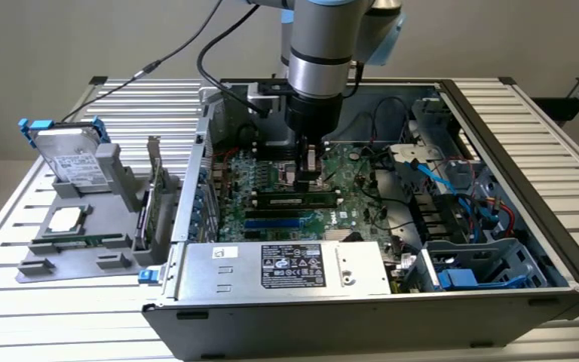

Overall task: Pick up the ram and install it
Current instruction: 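Insert the ram into the slot, then press down the ram until it locks into place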

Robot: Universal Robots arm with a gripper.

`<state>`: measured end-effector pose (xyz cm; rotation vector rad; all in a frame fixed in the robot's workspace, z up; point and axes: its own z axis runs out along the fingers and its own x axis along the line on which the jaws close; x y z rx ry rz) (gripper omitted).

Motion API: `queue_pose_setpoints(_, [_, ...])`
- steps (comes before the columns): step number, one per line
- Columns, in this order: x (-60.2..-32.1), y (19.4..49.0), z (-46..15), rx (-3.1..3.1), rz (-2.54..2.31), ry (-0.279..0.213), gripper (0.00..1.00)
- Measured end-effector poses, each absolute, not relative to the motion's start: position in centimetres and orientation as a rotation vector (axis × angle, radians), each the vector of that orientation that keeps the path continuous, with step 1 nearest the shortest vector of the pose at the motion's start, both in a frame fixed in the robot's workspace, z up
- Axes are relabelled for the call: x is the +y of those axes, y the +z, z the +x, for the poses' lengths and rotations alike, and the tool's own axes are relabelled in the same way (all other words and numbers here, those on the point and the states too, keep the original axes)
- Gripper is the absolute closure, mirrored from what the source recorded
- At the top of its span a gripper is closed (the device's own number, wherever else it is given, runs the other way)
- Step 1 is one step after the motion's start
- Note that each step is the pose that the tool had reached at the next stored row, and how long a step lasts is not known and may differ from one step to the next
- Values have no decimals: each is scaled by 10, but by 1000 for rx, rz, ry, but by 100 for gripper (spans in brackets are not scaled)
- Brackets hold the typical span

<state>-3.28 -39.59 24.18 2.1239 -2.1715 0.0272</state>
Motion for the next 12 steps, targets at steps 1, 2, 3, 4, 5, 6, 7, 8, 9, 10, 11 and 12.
queue_pose_setpoints(1, [-396,242,-33,-2171,2124,27,90])
queue_pose_setpoints(2, [-396,242,-33,-2171,2124,27,90])
queue_pose_setpoints(3, [-396,242,-33,-2171,2124,27,90])
queue_pose_setpoints(4, [-396,242,-33,-2171,2124,27,90])
queue_pose_setpoints(5, [-396,242,-33,-2171,2124,27,90])
queue_pose_setpoints(6, [-396,242,-33,-2172,2124,27,90])
queue_pose_setpoints(7, [-396,242,-33,-2171,2124,27,90])
queue_pose_setpoints(8, [-396,242,-33,-2172,2124,27,90])
queue_pose_setpoints(9, [-396,242,-33,-2171,2124,27,90])
queue_pose_setpoints(10, [-396,242,-33,-2171,2124,27,90])
queue_pose_setpoints(11, [-396,242,-33,-2171,2124,27,90])
queue_pose_setpoints(12, [-396,242,-33,-2171,2124,27,90])
